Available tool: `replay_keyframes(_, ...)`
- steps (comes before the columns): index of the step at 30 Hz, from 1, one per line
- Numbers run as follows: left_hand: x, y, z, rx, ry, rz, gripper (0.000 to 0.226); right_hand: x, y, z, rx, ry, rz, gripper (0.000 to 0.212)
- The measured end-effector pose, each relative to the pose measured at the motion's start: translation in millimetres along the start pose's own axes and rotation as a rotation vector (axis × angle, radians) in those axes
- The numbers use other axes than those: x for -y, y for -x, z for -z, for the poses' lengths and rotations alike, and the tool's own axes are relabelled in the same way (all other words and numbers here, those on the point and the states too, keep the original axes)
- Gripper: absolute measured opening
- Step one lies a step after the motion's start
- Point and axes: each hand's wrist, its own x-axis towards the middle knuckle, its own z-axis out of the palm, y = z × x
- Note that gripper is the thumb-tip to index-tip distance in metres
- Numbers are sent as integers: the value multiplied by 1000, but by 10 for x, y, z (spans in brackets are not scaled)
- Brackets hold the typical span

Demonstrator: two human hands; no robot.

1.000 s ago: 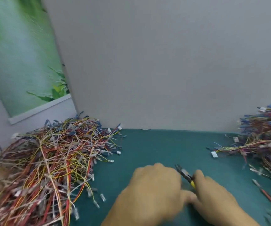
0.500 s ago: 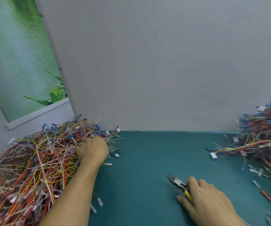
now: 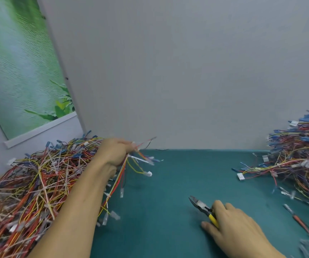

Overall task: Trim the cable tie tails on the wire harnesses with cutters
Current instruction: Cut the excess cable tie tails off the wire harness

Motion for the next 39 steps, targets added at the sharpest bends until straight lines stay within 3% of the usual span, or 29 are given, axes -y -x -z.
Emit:
replay_keyframes(4,-322,230,-57,250,558,2,10,-33,-3,43,3,-81,9,35)
replay_keyframes(6,-352,285,-136,274,669,22,17,-54,-12,79,11,-141,0,36)
replay_keyframes(8,-322,363,-306,222,630,46,16,-92,-38,114,0,-237,-43,34)
replay_keyframes(10,-284,476,-536,297,568,18,18,-163,-90,146,-77,-436,-134,32)
replay_keyframes(14,-90,684,-957,497,410,-150,25,-312,-200,329,-302,-1258,-302,26)
replay_keyframes(16,37,761,-1085,513,286,-223,26,-369,-211,505,-432,-1449,-332,21)
replay_keyframes(18,181,810,-1154,513,160,-294,18,-411,-179,672,-562,-1383,-286,20)
replay_keyframes(20,295,846,-1174,525,39,-362,7,-423,-105,791,-662,-1120,-184,16)
replay_keyframes(24,403,891,-1155,485,-164,-450,19,-187,-85,941,-683,-622,56,8)
replay_keyframes(27,443,934,-1151,443,-192,-443,6,157,-348,987,-450,-322,159,16)
replay_keyframes(34,437,1022,-1048,411,-233,-472,13,627,-927,811,116,62,197,20)
replay_keyframes(37,430,1023,-1002,394,-247,-505,6,535,-959,815,106,29,163,22)
replay_keyframes(39,415,1028,-983,338,-309,-567,15,407,-959,876,-30,-59,109,26)
